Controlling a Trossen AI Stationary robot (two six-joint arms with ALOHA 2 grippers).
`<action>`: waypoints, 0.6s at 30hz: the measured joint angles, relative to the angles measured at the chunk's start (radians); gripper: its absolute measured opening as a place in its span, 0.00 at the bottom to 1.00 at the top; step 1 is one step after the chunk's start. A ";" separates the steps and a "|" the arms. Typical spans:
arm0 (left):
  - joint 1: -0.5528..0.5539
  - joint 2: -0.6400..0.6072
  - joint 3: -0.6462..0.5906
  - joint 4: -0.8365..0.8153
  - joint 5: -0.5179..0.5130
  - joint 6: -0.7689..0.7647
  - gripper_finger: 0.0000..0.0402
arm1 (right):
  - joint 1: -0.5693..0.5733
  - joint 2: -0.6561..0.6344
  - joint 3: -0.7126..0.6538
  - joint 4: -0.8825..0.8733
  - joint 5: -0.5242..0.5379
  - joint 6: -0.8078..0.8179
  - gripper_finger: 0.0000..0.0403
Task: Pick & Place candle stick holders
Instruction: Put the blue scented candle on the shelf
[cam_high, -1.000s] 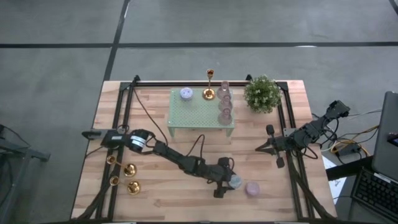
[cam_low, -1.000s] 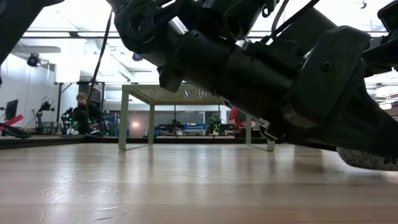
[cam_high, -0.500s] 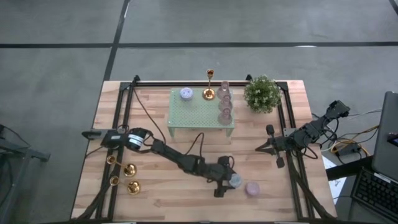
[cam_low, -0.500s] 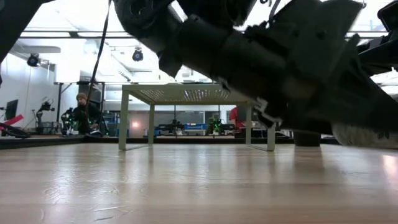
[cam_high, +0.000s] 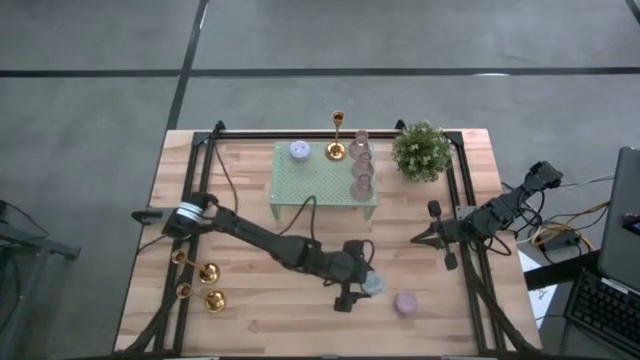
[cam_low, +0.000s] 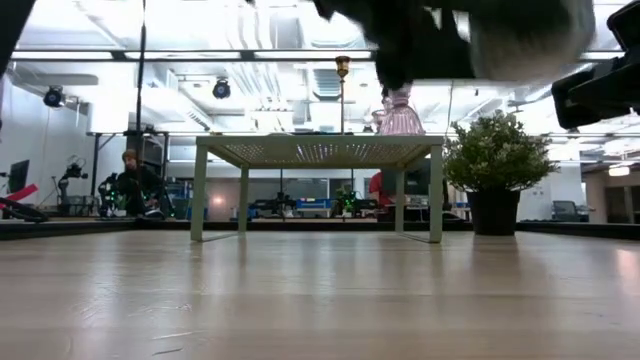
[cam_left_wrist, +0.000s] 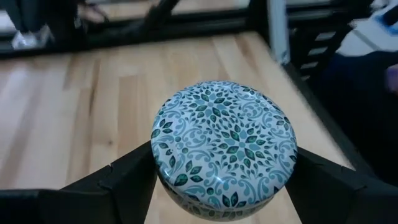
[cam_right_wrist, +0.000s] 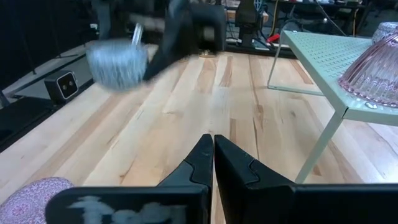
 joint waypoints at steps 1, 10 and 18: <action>-0.003 -0.024 0.000 -0.022 0.001 0.007 0.77 | 0.000 0.000 0.000 -0.001 0.000 0.001 0.02; 0.000 -0.242 -0.002 -0.297 -0.078 0.048 0.77 | 0.000 0.001 0.000 0.000 0.000 0.001 0.02; 0.004 -0.446 -0.097 -0.466 -0.360 0.038 0.77 | 0.000 0.000 0.000 0.000 0.000 0.001 0.02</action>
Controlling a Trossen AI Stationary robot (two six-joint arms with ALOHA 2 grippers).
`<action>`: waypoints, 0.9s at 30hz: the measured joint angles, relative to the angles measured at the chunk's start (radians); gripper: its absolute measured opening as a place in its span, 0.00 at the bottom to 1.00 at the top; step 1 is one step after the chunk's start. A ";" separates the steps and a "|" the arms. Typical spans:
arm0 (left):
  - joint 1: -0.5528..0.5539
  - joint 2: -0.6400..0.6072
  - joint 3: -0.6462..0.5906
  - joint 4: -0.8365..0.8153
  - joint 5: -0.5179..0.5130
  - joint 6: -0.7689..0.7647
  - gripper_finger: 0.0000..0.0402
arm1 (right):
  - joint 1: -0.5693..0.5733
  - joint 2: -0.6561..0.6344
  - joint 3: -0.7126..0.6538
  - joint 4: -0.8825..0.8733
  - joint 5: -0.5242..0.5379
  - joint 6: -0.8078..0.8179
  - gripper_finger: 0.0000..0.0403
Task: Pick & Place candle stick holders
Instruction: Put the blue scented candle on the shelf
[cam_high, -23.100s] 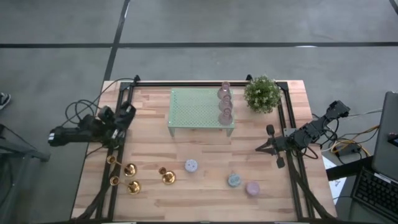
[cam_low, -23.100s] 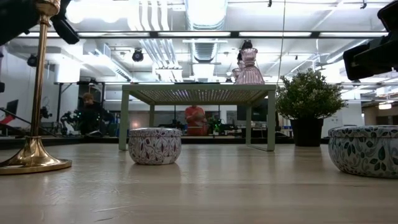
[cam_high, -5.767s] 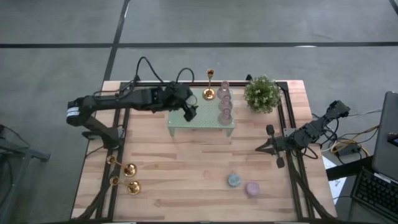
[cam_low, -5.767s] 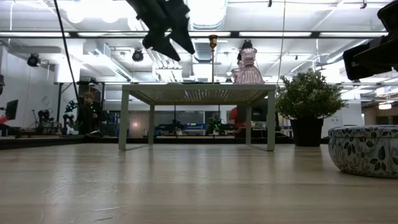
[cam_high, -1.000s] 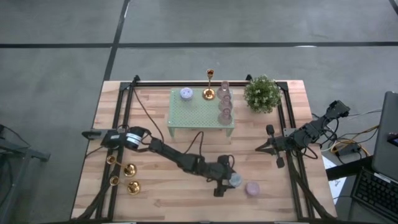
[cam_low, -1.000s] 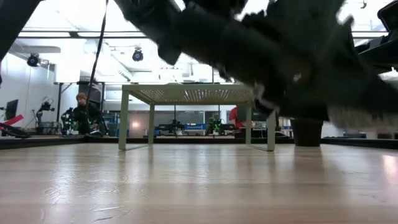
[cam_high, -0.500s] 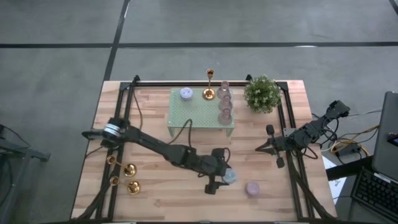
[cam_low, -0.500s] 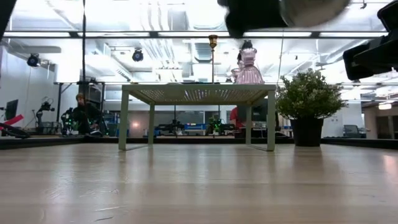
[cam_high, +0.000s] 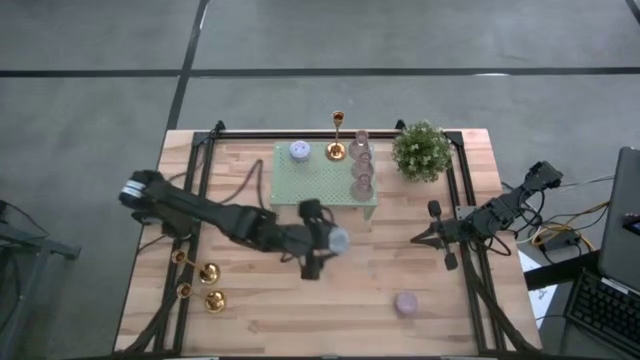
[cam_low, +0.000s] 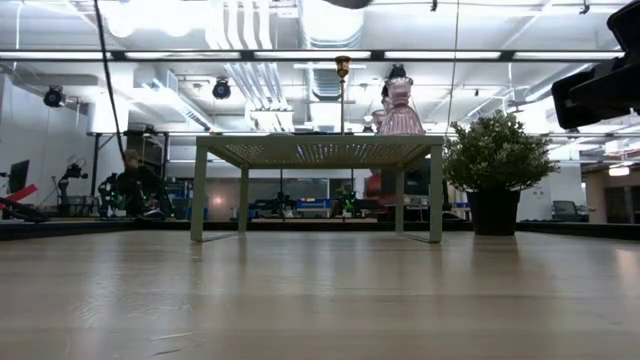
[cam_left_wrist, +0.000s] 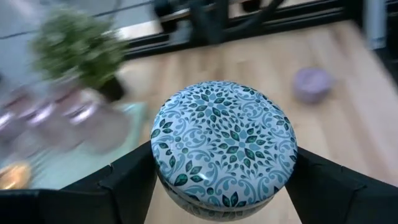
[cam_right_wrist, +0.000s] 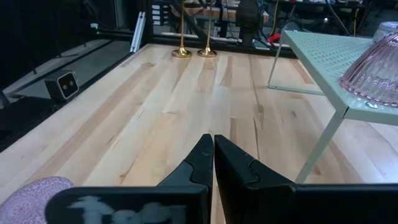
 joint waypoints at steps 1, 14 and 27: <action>0.004 -0.032 -0.029 -0.009 -0.024 -0.010 0.77 | 0.000 0.000 0.000 0.000 0.000 0.000 0.02; 0.156 -0.392 -0.465 0.006 -0.369 -0.470 0.77 | 0.000 0.000 0.000 0.000 0.000 -0.001 0.02; 0.279 -0.345 -0.609 0.320 -0.287 -0.467 0.78 | 0.000 0.000 0.000 0.000 0.000 -0.002 0.02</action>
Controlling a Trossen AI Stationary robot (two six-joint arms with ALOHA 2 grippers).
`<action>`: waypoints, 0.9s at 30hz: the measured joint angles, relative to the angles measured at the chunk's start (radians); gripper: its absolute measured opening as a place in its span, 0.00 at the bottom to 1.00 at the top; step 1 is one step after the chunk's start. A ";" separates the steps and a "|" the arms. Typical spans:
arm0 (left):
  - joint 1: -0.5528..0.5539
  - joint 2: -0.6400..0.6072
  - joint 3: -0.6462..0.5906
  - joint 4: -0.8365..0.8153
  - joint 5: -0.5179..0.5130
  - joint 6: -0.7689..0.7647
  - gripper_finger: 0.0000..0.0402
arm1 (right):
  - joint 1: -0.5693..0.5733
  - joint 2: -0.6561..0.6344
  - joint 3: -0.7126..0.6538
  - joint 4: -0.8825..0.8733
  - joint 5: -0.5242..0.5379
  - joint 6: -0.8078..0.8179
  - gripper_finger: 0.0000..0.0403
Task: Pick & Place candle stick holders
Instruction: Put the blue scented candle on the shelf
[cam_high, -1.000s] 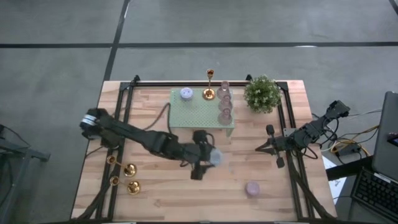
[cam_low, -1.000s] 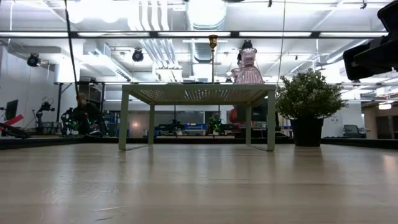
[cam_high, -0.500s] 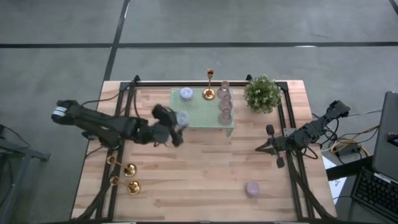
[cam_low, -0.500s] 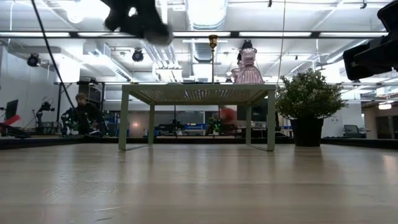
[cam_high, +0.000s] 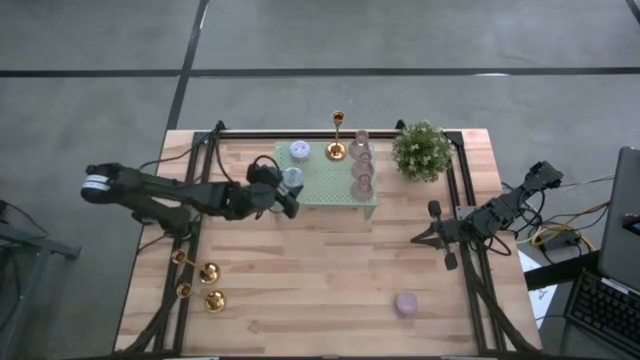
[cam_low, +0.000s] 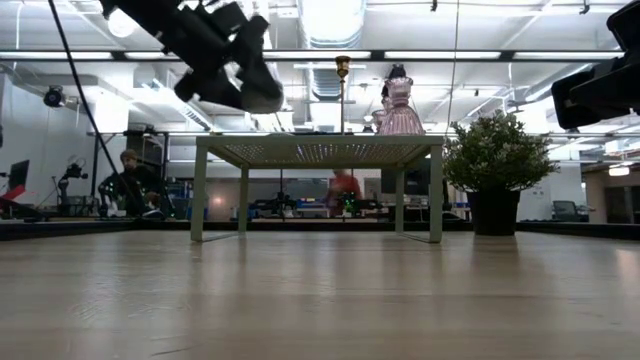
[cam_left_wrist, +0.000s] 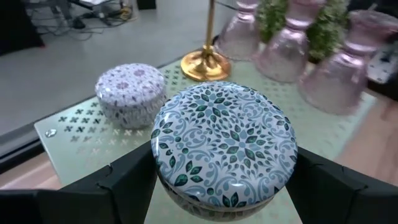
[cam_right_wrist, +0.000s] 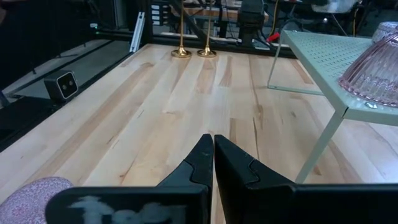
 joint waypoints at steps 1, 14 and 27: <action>0.006 0.012 0.000 0.012 -0.004 0.000 0.78 | 0.000 0.000 0.000 0.000 0.000 0.001 0.02; 0.068 0.158 -0.004 0.127 -0.009 0.033 0.78 | 0.000 0.000 0.000 0.000 0.000 0.001 0.02; 0.122 0.192 -0.004 0.134 -0.012 0.026 0.78 | 0.000 0.000 0.000 0.000 0.000 0.000 0.02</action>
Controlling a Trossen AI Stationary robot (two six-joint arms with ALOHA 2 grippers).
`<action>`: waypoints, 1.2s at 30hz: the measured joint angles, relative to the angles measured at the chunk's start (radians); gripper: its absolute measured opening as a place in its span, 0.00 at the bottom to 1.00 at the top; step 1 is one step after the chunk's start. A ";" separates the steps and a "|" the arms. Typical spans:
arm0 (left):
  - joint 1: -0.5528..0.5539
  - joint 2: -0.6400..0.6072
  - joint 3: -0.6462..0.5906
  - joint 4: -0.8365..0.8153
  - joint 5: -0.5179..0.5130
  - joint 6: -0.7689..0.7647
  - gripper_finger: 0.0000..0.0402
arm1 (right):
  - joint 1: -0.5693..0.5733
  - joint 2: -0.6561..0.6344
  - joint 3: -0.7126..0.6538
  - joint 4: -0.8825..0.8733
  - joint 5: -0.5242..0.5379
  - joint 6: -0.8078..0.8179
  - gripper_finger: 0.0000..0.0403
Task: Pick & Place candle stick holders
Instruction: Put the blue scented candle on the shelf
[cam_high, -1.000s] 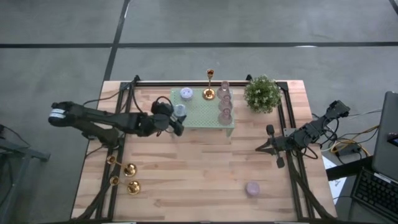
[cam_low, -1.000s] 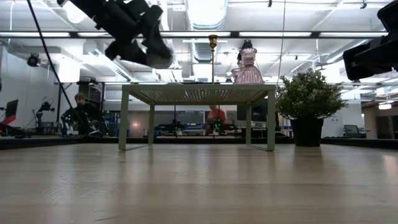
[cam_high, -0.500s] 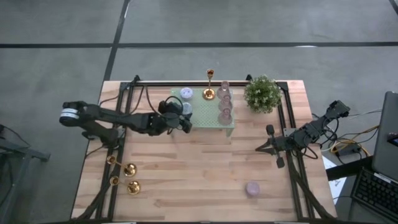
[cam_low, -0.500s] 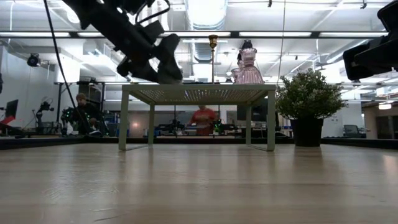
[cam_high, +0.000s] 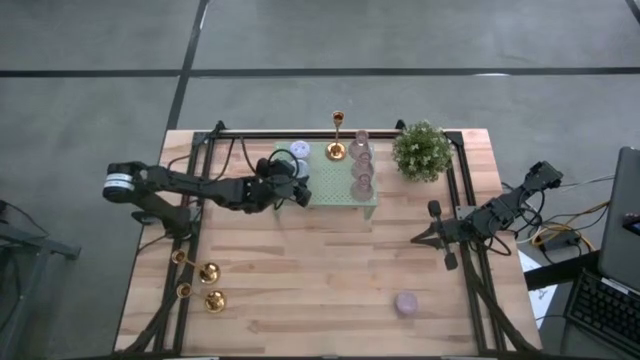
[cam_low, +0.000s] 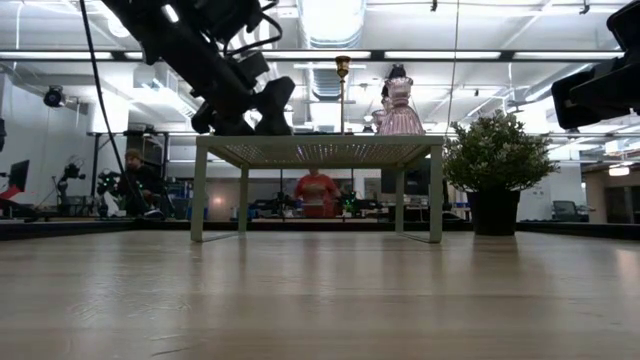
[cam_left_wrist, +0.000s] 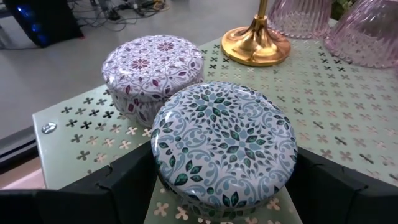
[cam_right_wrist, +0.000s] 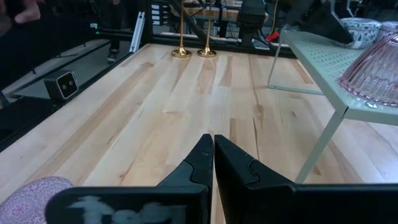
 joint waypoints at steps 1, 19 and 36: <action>0.000 0.000 0.000 0.003 0.000 0.003 0.78 | 0.000 0.000 0.000 0.000 0.000 0.001 0.02; 0.002 0.000 -0.005 0.020 0.029 0.034 0.78 | 0.000 0.000 0.000 0.000 0.000 0.002 0.02; 0.001 0.000 0.000 0.028 0.029 0.048 0.90 | 0.000 0.000 0.000 0.000 0.000 0.000 0.02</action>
